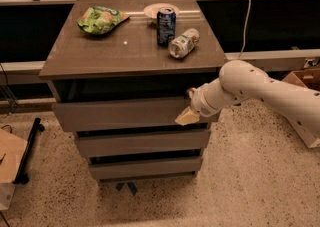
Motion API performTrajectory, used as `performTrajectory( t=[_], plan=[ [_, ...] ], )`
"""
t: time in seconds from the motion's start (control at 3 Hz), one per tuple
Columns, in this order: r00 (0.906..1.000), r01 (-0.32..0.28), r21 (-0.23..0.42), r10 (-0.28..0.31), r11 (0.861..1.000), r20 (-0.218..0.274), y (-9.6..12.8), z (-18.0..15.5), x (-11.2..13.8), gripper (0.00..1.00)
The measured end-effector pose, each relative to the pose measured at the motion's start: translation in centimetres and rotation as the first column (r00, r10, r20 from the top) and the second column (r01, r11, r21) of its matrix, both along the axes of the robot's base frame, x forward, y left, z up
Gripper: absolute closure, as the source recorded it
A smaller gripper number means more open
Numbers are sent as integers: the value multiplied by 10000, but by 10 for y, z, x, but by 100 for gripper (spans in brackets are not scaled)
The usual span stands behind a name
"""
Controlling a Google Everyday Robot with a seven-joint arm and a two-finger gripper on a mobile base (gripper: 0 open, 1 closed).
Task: Open top drawer
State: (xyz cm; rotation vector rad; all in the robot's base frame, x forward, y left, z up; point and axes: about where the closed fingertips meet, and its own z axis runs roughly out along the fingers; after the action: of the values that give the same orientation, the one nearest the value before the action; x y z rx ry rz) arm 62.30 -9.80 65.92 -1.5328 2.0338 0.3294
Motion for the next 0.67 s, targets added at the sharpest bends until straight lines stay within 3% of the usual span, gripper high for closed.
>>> performTrajectory(
  t=[0.67],
  plan=[
    [10000, 0, 0, 0, 10000, -1, 0, 10, 0, 100]
  ],
)
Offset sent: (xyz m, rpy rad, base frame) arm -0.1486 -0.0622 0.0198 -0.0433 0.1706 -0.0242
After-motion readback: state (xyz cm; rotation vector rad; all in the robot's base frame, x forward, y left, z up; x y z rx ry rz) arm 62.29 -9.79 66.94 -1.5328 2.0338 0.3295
